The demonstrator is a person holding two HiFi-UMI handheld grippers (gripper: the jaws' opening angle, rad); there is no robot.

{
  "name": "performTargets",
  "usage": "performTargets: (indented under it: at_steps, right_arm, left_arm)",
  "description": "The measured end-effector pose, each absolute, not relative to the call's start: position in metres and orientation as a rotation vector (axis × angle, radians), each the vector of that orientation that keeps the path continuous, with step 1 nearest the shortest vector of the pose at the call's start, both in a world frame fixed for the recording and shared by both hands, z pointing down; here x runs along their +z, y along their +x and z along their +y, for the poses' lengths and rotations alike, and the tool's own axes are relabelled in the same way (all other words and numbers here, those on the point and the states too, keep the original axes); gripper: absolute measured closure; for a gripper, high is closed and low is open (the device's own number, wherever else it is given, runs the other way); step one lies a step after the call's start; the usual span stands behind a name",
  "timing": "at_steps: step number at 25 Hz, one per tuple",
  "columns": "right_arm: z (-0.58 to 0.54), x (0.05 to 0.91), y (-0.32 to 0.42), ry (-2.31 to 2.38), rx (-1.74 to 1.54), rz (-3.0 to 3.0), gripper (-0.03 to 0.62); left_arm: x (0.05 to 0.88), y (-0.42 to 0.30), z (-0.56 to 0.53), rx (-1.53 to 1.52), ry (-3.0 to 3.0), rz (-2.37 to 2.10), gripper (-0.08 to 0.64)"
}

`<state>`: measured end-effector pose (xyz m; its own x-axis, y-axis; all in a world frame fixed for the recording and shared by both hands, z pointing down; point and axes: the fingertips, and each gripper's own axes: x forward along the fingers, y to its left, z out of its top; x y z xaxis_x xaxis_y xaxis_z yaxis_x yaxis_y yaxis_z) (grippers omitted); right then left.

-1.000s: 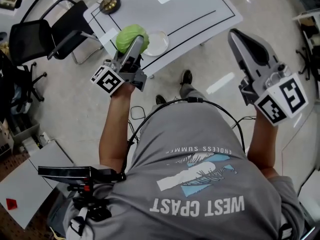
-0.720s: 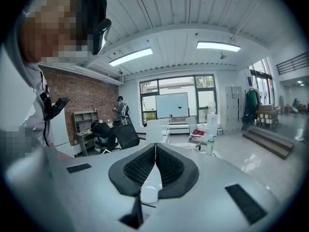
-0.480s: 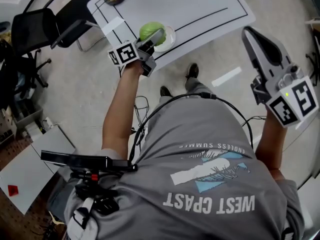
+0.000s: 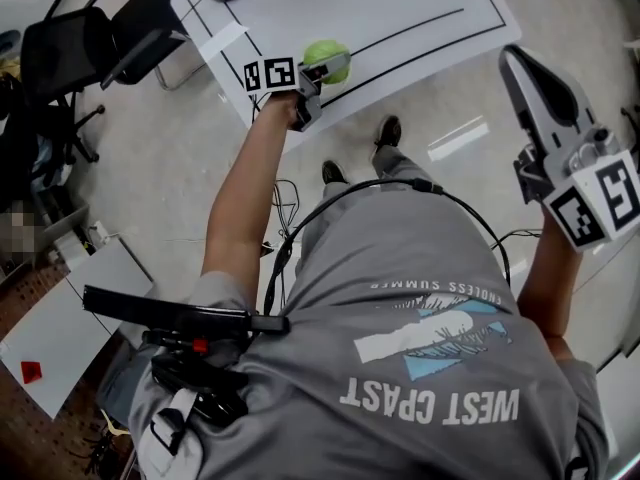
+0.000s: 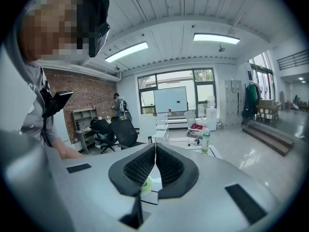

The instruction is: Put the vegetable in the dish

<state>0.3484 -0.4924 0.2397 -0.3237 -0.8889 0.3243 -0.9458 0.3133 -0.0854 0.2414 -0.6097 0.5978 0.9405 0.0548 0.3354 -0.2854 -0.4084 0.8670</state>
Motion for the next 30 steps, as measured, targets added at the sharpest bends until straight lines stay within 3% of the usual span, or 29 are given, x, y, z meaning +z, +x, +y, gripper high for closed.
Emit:
performTargets:
  at_steps: [20,30]
  right_arm:
    - [-0.496,0.264,0.367,1.643,0.466,-2.364,0.584]
    - [-0.501,0.266,0.350,1.595,0.458,-2.382,0.584]
  left_arm:
    - [0.618,0.242,-0.613,0.554,1.975,-0.104,0.275]
    - [0.615,0.224,-0.617,0.660,2.133,-0.131,0.194]
